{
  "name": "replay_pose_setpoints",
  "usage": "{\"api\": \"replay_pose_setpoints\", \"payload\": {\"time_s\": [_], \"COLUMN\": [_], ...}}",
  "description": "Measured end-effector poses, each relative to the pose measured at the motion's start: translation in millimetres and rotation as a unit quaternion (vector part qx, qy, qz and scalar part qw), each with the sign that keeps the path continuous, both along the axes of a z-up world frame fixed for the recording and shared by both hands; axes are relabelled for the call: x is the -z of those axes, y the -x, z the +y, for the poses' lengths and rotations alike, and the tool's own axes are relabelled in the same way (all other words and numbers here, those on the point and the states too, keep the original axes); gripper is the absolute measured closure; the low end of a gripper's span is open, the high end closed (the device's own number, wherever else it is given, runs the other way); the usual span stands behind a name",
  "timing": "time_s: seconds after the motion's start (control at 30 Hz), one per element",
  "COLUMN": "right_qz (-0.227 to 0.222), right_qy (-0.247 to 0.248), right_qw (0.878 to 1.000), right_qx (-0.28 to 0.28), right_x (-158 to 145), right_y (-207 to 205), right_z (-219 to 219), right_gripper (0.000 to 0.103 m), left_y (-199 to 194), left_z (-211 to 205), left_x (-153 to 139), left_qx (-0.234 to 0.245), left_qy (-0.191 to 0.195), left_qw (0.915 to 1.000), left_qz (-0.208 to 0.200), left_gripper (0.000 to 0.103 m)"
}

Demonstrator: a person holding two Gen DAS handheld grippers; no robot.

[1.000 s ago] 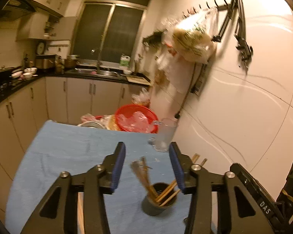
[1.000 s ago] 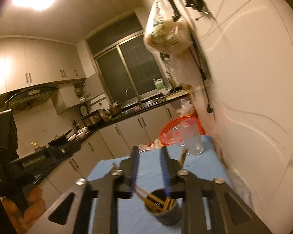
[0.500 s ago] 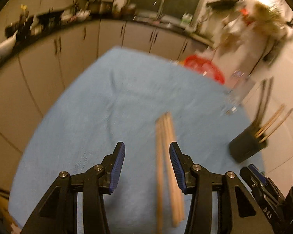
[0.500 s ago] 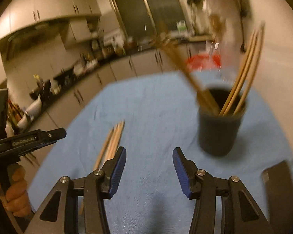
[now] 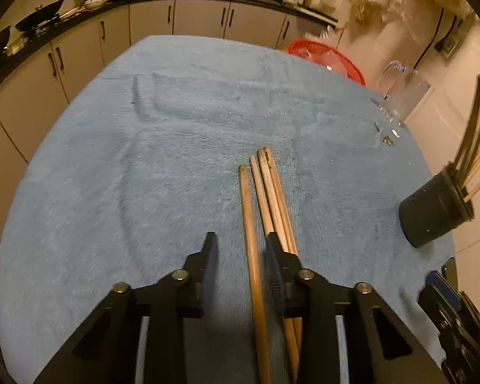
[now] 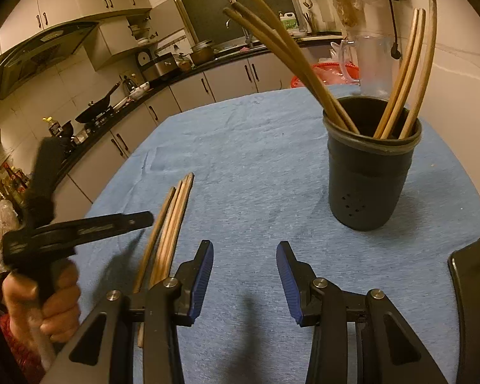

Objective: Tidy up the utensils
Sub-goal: 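Return both tools to the towel and grasp one chopstick each, then lift both held chopsticks and carry them toward the black cup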

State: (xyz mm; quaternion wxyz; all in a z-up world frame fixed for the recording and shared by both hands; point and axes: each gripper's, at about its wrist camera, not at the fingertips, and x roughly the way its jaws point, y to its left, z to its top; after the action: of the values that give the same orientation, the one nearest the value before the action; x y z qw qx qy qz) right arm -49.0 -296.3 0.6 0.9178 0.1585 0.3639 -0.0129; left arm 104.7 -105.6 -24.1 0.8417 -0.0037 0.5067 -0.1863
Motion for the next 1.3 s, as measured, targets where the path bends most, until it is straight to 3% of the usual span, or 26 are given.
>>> {"api": "replay_pose_setpoints", "payload": {"time_s": [0.1, 0.27, 0.4, 0.63, 0.93, 1.13, 1.3], "right_qz": [0.001, 0.003, 0.013, 0.088, 0.173, 0.193, 0.207], "right_qy": [0.003, 0.008, 0.013, -0.019, 0.000, 0.027, 0.077], "right_qw": [1.000, 1.000, 0.998, 0.992, 0.984, 0.979, 0.973], "right_qx": [-0.004, -0.029, -0.058, -0.086, -0.052, -0.057, -0.070], "right_x": [-3.9, -15.5, -27.0, -18.5, 18.1, 30.1, 31.7], "right_y": [-0.7, -14.8, -41.2, -128.2, -216.2, -233.0, -226.4], "right_z": [0.7, 10.0, 25.6, 47.1, 58.0, 70.2, 83.6], "right_gripper": [0.059, 0.059, 0.061, 0.070, 0.078, 0.080, 0.080], "left_y": [-11.4, -18.6, -20.9, -17.1, -8.7, -12.7, -12.8], "left_z": [-5.1, 19.2, 58.2, 70.9, 74.6, 80.4, 80.3], "left_x": [6.9, 7.4, 10.3, 18.6, 18.1, 17.8, 17.7], "left_qx": [-0.011, -0.057, -0.085, -0.062, -0.055, -0.056, -0.057], "left_qy": [-0.021, -0.036, -0.026, 0.000, 0.005, 0.025, 0.028], "left_qw": [0.9997, 0.9977, 0.9959, 0.9969, 0.9959, 0.9962, 0.9963], "left_qz": [-0.002, -0.008, -0.011, -0.050, -0.072, -0.062, -0.059], "left_gripper": [0.083, 0.085, 0.084, 0.084, 0.085, 0.085, 0.085]}}
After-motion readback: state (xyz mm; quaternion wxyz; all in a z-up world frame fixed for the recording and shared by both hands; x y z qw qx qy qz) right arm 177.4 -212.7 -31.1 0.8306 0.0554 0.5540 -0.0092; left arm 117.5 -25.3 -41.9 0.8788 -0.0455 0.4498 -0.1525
